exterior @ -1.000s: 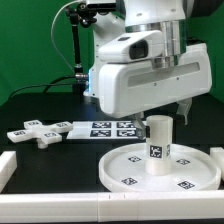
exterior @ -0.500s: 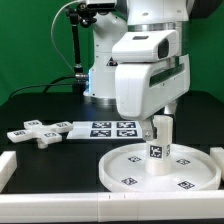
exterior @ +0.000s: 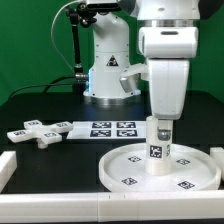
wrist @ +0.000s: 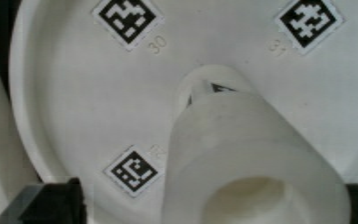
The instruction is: Assemble round table
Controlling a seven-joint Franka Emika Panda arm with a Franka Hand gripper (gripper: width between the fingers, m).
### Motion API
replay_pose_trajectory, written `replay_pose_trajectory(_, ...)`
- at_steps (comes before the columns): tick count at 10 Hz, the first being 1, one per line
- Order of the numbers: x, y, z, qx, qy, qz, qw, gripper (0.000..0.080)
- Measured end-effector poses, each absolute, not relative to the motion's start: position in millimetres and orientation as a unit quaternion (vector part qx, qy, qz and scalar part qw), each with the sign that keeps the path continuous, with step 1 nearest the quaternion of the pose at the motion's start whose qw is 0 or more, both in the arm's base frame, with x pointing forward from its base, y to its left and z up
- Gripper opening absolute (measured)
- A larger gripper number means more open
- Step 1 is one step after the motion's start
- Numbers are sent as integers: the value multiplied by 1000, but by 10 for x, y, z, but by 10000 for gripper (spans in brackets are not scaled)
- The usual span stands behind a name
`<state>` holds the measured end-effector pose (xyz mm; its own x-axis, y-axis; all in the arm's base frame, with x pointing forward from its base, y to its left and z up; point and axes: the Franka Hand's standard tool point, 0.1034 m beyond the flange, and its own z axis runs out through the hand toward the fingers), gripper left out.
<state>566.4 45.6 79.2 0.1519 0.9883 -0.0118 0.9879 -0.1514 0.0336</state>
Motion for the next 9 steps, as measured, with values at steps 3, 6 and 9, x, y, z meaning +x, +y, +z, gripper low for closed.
replay_pose_trajectory(3, 5711, 483, 771, 672, 740, -12, 27, 649)
replay_pose_trajectory(6, 5694, 416, 752, 611, 791, -18, 27, 649)
replay_pose_trajectory(9, 5680, 374, 720, 581, 813, -24, 27, 639)
